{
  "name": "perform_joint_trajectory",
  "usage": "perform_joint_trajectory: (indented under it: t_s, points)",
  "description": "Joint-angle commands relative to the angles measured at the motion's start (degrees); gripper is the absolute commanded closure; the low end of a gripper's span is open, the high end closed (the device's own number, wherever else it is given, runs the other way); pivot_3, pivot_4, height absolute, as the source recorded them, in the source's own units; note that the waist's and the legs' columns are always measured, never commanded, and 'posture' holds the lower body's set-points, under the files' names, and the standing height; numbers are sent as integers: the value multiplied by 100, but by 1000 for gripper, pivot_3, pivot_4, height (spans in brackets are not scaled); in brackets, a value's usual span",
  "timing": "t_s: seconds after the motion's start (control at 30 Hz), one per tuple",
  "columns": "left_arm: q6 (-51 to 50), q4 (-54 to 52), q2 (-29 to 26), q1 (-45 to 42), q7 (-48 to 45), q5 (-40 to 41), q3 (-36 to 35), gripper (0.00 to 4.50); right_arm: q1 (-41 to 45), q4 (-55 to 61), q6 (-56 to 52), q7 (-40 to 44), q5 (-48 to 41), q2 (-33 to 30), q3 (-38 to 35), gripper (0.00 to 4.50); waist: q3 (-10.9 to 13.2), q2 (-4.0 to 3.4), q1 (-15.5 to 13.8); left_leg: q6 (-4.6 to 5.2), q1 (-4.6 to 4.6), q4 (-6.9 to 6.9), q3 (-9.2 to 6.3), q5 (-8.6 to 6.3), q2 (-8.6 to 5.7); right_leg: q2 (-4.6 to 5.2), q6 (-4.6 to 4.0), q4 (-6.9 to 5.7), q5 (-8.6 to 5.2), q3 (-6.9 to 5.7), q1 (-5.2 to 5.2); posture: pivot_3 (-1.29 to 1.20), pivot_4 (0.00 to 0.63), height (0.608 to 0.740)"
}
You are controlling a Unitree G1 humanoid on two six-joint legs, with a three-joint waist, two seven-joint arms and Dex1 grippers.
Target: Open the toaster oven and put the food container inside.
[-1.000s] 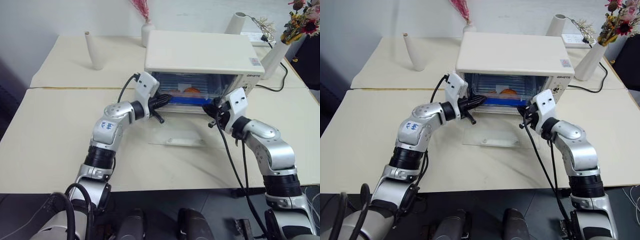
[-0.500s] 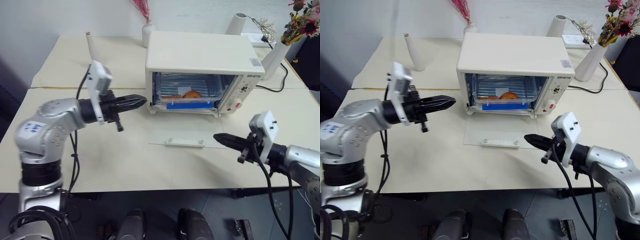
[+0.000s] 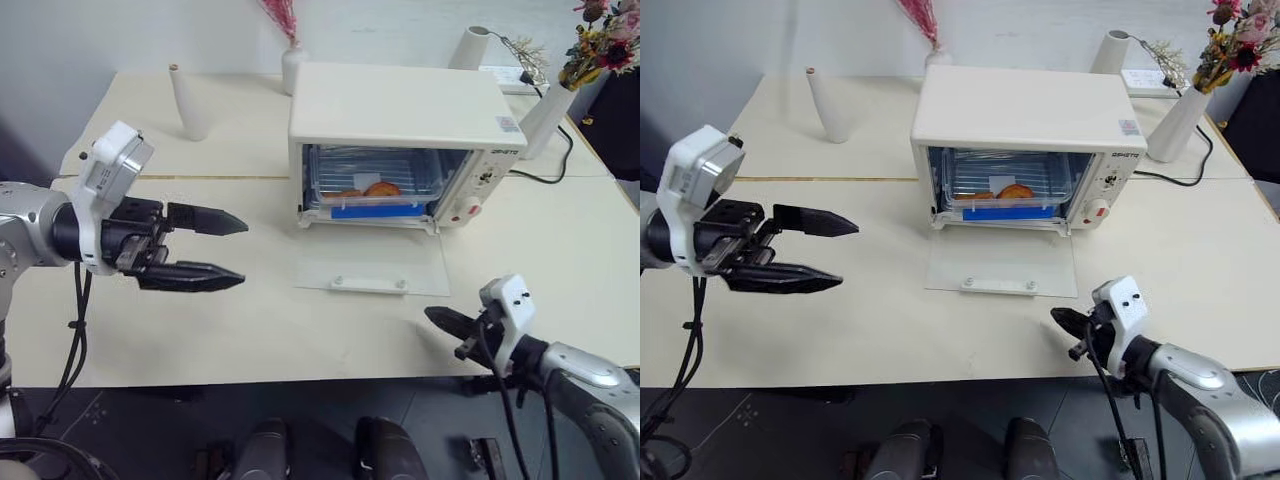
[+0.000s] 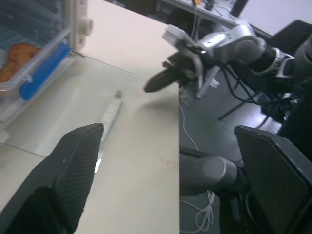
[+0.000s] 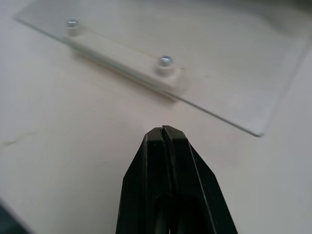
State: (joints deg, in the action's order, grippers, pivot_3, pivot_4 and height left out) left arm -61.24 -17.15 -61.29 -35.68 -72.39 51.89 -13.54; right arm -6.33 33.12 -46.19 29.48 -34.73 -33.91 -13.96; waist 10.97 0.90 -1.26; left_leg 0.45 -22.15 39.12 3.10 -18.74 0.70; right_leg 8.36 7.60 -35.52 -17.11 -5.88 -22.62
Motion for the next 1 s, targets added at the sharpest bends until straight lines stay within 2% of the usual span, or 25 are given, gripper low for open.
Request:
perform_joint_trajectory:
  t_s: [0.03, 0.37, 0.53, 0.8, 0.97, 1.0]
  points:
    - [200, -154, -217, -48, -281, 101, 33, 37, 118, -302, 412, -218, 391, 190, 197, 4500, 1, -2, 4, 0, 0, 0, 5, 0, 0, 0, -1, -1, 0, -1, 0, 0, 150, 740]
    - [857, 36, -66, -241, -13, -358, 305, 37, 683, -667, 850, -67, 695, 306, 573, 4500, 2, -3, 5, 0, 0, -1, 38, 0, 2, -2, -3, -2, -1, 1, -2, 0, 150, 740]
    - [996, 141, 8, -301, 82, -433, 350, 37, 1346, -765, 742, -159, 676, 154, 348, 4500, 2, -4, 10, 0, 0, -1, 39, 0, 3, -2, -3, -5, -1, 1, -5, 0, 150, 740]
    - [1210, 307, 51, -260, 193, -562, 359, 37, 2780, -895, 261, -168, 13, -117, -332, 4500, 3, -5, 9, 0, -4, -1, 41, 0, 4, -2, -3, -8, -2, 0, -10, 0, 150, 740]
    - [1373, 445, 100, -241, 293, -698, 373, 37, 2836, -1048, 133, 38, -68, -322, -371, 4500, 3, -4, -13, 1, -8, -1, 40, 0, 2, -2, -3, -5, -1, -1, -10, 0, 150, 740]
    - [1403, 488, 114, -233, 325, -727, 359, 10, 2795, -1059, -3, 155, -240, -385, -452, 4321, 3, -4, -13, 2, -9, -1, 40, -1, 1, -2, -2, -4, -1, -1, -10, 0, 150, 740]
